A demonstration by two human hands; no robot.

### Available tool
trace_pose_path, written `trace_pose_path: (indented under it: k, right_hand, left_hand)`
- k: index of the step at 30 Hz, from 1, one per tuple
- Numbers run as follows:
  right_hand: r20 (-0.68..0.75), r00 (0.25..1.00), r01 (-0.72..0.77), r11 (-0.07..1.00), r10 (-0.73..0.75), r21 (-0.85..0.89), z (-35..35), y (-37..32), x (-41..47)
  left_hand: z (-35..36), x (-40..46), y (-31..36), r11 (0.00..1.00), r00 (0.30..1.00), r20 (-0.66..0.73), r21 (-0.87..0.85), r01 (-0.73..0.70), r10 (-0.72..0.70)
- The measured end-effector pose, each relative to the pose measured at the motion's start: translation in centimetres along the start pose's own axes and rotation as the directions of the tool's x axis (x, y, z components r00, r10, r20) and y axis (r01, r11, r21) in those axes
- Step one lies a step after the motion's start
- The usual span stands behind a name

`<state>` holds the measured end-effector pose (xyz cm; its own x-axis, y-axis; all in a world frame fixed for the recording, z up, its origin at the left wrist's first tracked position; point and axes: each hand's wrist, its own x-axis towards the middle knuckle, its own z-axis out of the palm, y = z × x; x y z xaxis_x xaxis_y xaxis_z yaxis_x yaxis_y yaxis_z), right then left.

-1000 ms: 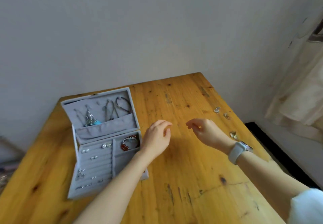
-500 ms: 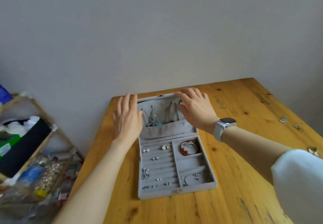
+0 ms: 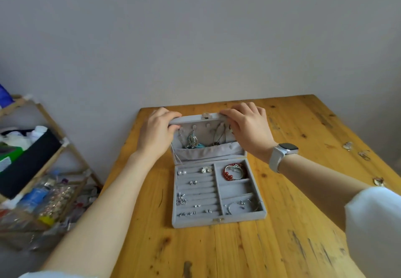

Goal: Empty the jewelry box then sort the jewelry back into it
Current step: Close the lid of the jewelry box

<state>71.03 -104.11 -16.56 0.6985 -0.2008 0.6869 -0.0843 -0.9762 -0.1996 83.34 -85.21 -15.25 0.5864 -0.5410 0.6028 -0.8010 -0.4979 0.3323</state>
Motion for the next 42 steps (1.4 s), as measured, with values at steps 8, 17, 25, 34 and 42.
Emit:
trace_pose_path:
  k: [8, 17, 25, 34, 42]
  right_hand:
    - [-0.053, 0.991, 0.122, 0.993, -0.122, -0.01, -2.3, -1.6, -8.9]
    - [0.105, 0.978, 0.192, 0.971, -0.179, -0.141, 0.1, -2.1, -18.2]
    - [0.266, 0.929, 0.303, 0.94, -0.255, -0.155, 0.3, -4.3, -19.9]
    - [0.251, 0.918, 0.353, 0.921, -0.308, -0.162, 0.6, -4.3, -20.9]
    - [0.369, 0.886, 0.403, 0.861, -0.281, -0.31, 0.6, -4.5, -20.8]
  left_hand:
    - [-1.1, -9.5, 1.6, 0.954, 0.964, -0.035, 0.161, -0.255, 0.263]
    - [1.6, -18.9, 1.6, 0.976, 0.974, 0.136, 0.094, -0.197, 0.183]
    - [3.3, -23.1, 2.9, 0.988, 0.975, 0.214, 0.155, 0.019, -0.052]
    - [3.7, -23.4, 3.1, 0.981, 0.96, 0.259, 0.184, 0.057, -0.105]
    - [3.6, -23.5, 3.4, 0.966, 0.955, 0.272, 0.255, 0.05, -0.121]
